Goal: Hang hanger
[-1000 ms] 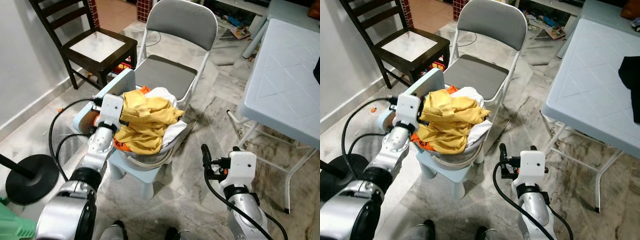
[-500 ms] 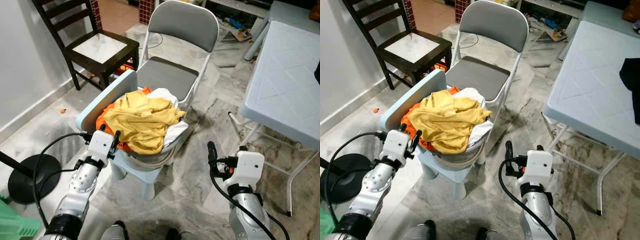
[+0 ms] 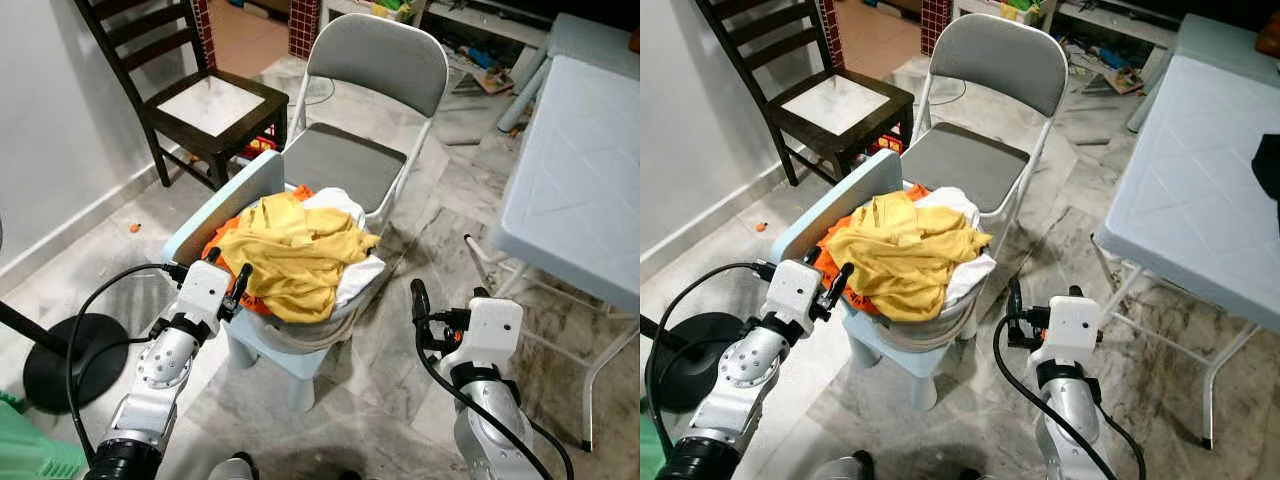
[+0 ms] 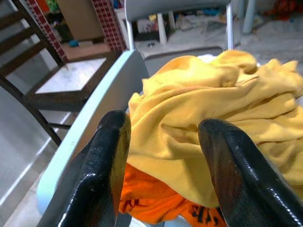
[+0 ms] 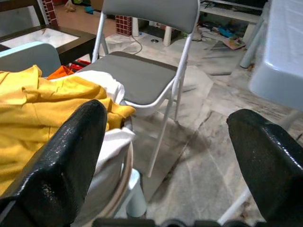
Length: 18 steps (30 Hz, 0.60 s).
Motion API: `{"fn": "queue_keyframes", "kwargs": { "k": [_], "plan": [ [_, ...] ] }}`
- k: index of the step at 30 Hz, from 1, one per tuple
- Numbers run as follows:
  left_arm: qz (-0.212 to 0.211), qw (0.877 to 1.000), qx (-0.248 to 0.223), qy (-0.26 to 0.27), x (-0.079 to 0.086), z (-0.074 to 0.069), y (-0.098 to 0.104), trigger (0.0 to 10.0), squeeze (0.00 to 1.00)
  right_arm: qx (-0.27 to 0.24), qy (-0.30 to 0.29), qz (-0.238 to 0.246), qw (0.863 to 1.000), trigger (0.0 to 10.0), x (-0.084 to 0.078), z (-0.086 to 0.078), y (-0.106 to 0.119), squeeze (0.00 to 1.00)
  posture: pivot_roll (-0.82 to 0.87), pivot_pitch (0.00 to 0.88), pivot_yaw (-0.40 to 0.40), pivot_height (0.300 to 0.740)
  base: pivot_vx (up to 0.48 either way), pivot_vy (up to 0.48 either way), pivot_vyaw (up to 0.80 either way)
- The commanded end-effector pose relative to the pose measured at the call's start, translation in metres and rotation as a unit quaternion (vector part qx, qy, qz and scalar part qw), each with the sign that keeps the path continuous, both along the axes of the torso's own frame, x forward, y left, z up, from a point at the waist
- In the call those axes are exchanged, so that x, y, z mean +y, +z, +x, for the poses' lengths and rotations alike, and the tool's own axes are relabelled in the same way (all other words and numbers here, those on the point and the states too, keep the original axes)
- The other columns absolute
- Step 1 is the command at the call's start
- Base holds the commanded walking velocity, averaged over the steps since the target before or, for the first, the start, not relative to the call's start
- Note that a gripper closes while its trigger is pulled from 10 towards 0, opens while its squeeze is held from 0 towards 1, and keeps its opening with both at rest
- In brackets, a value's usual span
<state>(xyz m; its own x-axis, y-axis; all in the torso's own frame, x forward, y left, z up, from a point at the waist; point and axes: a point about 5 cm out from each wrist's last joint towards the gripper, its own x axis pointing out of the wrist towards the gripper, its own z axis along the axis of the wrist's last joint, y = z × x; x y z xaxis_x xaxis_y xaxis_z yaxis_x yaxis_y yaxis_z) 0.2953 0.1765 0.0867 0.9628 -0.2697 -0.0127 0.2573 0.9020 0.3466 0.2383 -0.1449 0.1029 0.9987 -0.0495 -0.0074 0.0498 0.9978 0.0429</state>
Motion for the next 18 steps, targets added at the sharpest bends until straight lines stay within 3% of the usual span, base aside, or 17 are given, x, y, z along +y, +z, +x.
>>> {"fn": "queue_keyframes", "kwargs": {
  "k": [1,10,18],
  "plan": [
    [-0.001,1.000,0.003,-0.006,-0.0033,-0.0021,0.0004,10.0,0.00,0.002,-0.005,-0.002,1.000,10.0,-0.0042,-0.0017,-0.0020,0.00,0.14,0.165,-0.079,0.740,0.405,0.000,0.00],
    [0.003,1.000,0.007,-0.007,-0.0041,-0.0023,0.0006,10.0,0.00,0.005,0.001,0.000,1.000,10.0,-0.0018,-0.0024,-0.0041,0.00,0.14,0.164,-0.076,0.740,0.364,0.000,0.00],
    [0.015,1.000,0.007,0.014,-0.0047,-0.0005,-0.0010,10.0,0.00,0.009,0.001,-0.002,1.000,10.0,-0.0035,-0.0037,-0.0062,0.00,0.14,0.165,-0.080,0.740,0.000,0.000,0.00]
  ]
}}
